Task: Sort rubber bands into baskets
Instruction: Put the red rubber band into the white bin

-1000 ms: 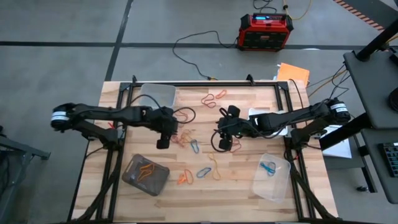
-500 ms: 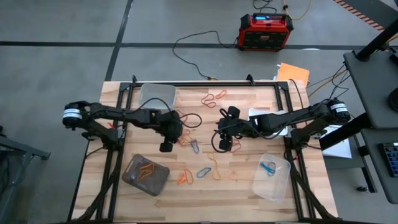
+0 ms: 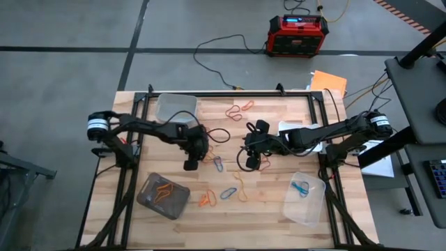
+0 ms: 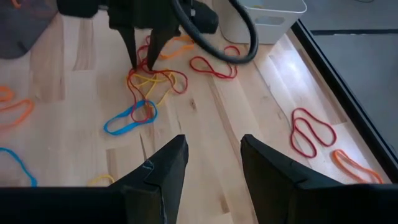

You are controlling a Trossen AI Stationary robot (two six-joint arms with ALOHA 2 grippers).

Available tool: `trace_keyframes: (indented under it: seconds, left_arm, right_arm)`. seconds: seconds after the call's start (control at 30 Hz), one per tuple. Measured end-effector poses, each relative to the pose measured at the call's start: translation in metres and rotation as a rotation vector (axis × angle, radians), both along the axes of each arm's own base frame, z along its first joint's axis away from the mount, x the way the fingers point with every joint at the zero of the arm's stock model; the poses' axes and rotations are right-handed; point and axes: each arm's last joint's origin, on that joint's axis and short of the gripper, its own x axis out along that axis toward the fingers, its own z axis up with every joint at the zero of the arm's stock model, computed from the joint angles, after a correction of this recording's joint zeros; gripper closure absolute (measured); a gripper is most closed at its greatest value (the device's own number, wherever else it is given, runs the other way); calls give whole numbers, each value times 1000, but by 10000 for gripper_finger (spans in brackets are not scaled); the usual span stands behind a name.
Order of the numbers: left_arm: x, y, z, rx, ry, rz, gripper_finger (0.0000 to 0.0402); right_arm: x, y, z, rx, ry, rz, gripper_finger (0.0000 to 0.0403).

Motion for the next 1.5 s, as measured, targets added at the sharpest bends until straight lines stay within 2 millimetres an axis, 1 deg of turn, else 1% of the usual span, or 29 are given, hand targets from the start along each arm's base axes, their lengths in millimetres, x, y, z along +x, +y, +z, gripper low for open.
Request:
trace_keyframes:
  seconds: [0.2, 0.3, 0.53, 0.63, 0.8, 0.9, 1.03, 1.27, 1.37, 1.5]
  left_arm:
    - [0, 2, -2, -17, 9, 28, 332]
    - [-2, 2, 1, -11, 19, 38, 335]
    - [-7, 4, 10, 72, 18, 65, 336]
    - [-5, 4, 10, 75, 6, 55, 336]
    - [-3, 4, 2, 45, 16, 40, 337]
    - [-2, 4, 1, 42, 19, 42, 353]
    - [-2, 4, 1, 43, 16, 41, 393]
    - [-2, 4, 1, 46, 11, 35, 401]
    - [-3, 4, 9, 61, -19, 16, 401]
    - [-4, 3, 31, 100, -107, -23, 401]
  right_arm:
    - [0, 0, 0, 4, -2, -3, 257]
    - [0, 0, 0, 5, -2, -5, 257]
    - [0, 0, 0, 8, -10, -6, 257]
    - [0, 0, 0, 8, -10, -6, 257]
    - [0, 0, 0, 8, -10, -7, 257]
    - [0, 0, 0, 8, -10, -6, 257]
    - [0, 0, 0, 7, -10, -6, 257]
    - [0, 0, 0, 6, -8, -5, 257]
    - [0, 0, 0, 6, -7, -5, 257]
    - [1, 0, 0, 7, -29, -3, 257]
